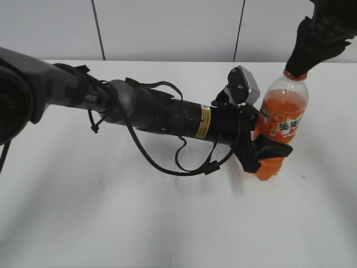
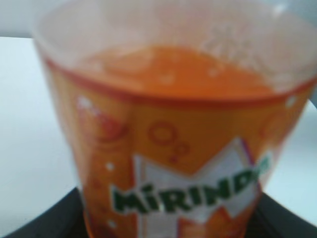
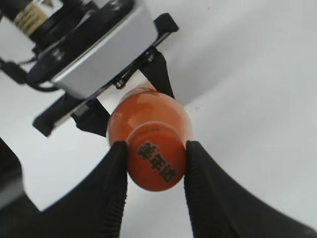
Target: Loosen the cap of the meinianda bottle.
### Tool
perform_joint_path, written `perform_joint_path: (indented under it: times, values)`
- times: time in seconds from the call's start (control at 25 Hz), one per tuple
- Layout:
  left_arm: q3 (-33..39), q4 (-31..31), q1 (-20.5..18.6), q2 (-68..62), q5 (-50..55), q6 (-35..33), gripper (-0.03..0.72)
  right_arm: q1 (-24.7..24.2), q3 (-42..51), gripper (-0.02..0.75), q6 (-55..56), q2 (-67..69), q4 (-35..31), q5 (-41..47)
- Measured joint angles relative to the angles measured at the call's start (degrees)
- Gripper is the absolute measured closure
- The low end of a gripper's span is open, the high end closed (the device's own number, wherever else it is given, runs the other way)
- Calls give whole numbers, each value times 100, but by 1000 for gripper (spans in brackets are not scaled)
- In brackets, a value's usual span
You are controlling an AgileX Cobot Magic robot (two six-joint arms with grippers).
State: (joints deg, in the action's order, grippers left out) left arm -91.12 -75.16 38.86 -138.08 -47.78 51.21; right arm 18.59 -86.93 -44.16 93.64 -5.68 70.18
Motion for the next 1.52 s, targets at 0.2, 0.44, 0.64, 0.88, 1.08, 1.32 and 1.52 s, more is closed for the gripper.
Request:
perform_joint_path:
  times: [0.2, 0.44, 0.64, 0.88, 1.08, 1.32, 1.52]
  values:
    - [-6, -4, 0, 0, 22, 0, 279, 6, 0, 472, -2124, -5, 215, 5]
    - [-10, -4, 0, 0, 40, 0, 280, 6, -22, 443, -2261, -5, 222, 5]
    - [-10, -29, 0, 0, 40, 0, 280, 6, -117, 184, -1193, -111, 245, -1]
    - [-10, -35, 0, 0, 40, 0, 280, 6, -135, 175, 2223, -392, 280, -1]
    - [-10, -35, 0, 0, 40, 0, 280, 1, -135, 260, 4960, -396, 431, -1]
    - [-10, -35, 0, 0, 40, 0, 280, 1, -135, 297, 5106, -390, 391, -1]
    - [-10, -35, 0, 0, 40, 0, 280, 1, -135, 299, 5088, -187, 257, -1]
